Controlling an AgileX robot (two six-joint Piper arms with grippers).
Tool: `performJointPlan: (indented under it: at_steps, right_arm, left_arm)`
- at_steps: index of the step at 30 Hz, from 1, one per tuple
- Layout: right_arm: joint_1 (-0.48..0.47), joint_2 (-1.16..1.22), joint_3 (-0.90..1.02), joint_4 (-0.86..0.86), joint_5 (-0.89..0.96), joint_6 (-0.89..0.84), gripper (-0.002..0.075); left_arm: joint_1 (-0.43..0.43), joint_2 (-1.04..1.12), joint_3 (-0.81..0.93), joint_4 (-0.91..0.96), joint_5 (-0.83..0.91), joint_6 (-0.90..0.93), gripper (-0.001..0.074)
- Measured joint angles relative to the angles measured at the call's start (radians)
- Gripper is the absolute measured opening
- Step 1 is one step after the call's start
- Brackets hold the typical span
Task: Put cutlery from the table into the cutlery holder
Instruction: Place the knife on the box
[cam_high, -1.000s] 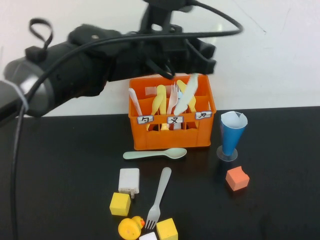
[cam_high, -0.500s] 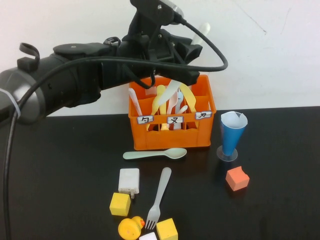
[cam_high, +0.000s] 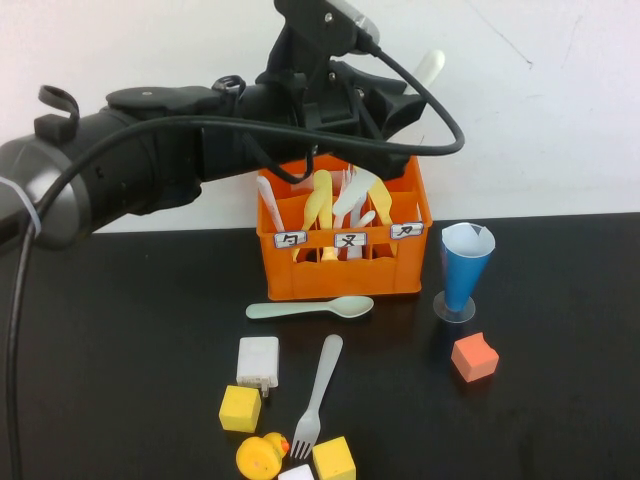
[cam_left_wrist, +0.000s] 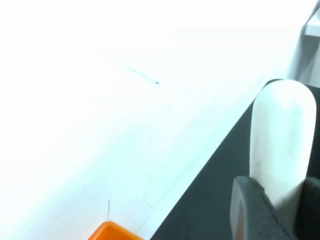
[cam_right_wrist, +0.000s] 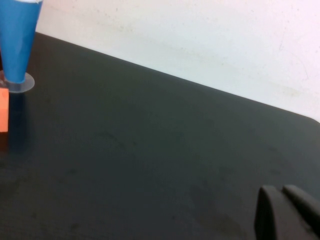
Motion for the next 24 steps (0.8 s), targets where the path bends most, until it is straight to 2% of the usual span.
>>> performJointPlan:
  at_steps: [14, 24]
  right_arm:
    - [0.0, 0.0, 0.0, 0.0, 0.0, 0.0, -0.0003]
    - [0.0, 0.0, 0.0, 0.0, 0.0, 0.0, -0.0003]
  left_arm:
    - [-0.014, 0.0, 0.0, 0.015, 0.218, 0.012, 0.0149]
    - [-0.082, 0.0, 0.0, 0.302, 0.24, 0.015, 0.0149]
